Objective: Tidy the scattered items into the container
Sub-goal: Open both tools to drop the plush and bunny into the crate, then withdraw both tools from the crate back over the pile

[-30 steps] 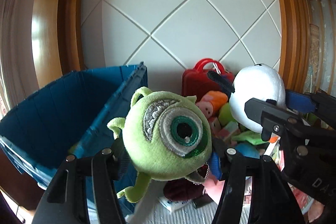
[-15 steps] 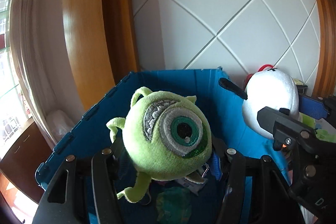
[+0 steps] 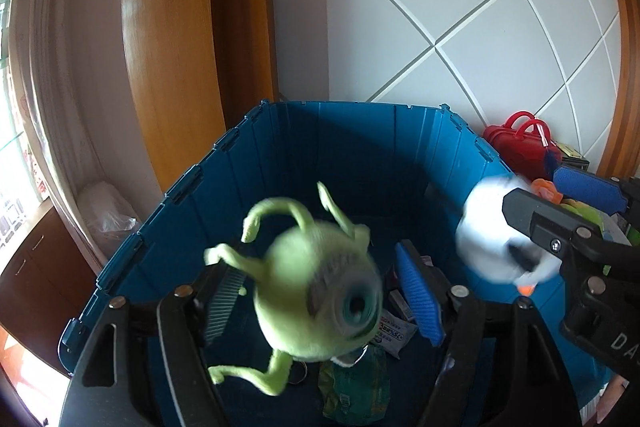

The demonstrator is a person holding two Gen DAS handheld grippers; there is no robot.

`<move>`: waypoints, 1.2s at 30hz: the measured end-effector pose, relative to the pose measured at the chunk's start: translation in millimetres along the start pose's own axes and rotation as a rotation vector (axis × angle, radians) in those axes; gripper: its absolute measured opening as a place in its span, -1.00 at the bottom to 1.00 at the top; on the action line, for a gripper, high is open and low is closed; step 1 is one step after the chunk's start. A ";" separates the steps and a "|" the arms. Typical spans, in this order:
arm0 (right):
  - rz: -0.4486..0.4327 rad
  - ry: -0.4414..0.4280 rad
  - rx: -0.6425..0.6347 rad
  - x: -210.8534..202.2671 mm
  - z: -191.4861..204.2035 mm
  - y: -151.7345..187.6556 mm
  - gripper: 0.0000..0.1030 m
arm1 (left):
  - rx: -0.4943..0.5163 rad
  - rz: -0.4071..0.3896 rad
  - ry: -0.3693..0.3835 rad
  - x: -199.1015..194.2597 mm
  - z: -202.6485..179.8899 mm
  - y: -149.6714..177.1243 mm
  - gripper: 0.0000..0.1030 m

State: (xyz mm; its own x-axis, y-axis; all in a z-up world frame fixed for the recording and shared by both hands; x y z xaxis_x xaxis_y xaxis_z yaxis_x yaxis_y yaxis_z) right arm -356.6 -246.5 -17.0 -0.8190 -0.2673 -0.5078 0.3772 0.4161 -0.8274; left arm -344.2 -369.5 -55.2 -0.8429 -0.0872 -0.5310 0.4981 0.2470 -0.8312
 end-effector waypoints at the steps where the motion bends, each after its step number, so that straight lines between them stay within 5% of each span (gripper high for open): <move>1: -0.003 0.000 0.005 -3.2 1.1 -0.7 0.41 | 0.001 0.000 0.001 -0.5 0.0 0.9 0.56; 3: -0.014 0.007 0.016 -7.0 -2.0 -0.8 0.61 | 0.002 0.002 0.005 -3.6 -1.1 4.2 0.57; 24: -0.009 0.009 0.061 -39.9 -14.0 29.5 0.75 | -0.011 0.057 0.005 -31.2 -4.6 34.1 0.62; 29: -0.034 0.018 0.088 -64.0 -24.3 42.6 0.99 | -0.013 0.018 0.026 -57.1 -12.2 45.5 0.71; 36: -0.065 0.050 0.152 -112.7 -59.7 77.5 0.99 | 0.008 -0.052 0.080 -101.9 -54.0 63.5 0.85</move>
State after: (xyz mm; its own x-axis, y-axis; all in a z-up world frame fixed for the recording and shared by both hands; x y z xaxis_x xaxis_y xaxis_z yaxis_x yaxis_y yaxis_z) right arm -260.9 -132.3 -9.5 -0.8631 -0.2441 -0.4422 0.3803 0.2620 -0.8870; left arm -237.7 -292.8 -44.9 -0.8810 -0.0219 -0.4726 0.4547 0.2368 -0.8586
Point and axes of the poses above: each gripper's, at about its wrist camera, not at the fingertips, and x roughly the way its jaws point, z to its left, y to its underside, the point moved 8 cm from there along x, roughly the way its jaws point, and after that the axes turned 12 degrees about -x, right-handed, at the moved point
